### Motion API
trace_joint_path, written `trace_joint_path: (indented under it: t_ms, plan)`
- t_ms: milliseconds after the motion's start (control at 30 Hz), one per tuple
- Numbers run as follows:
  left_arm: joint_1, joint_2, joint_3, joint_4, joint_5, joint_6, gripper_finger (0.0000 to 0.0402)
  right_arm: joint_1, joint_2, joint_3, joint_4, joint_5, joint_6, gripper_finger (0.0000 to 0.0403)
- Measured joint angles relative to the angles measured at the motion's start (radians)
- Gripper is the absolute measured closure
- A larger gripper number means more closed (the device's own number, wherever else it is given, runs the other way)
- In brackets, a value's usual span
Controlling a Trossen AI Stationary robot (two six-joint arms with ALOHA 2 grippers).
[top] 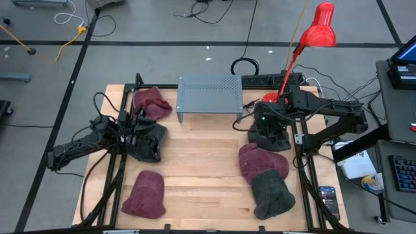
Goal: Pick & Place hat
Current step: Put the bottom right black cap on the shelf
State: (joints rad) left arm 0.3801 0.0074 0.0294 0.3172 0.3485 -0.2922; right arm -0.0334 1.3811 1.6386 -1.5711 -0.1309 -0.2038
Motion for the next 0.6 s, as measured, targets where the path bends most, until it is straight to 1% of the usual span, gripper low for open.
trace_joint_path:
  t_ms: [200,600]
  plan:
    - [0.000,0.000,0.000,0.000,0.000,0.000,0.0289,0.075,0.000,0.000,0.000,-0.001,0.052,0.0156]
    - [0.000,0.000,0.000,0.000,0.000,0.000,0.0289,0.320,0.000,0.000,0.000,-0.001,0.207,0.0156]
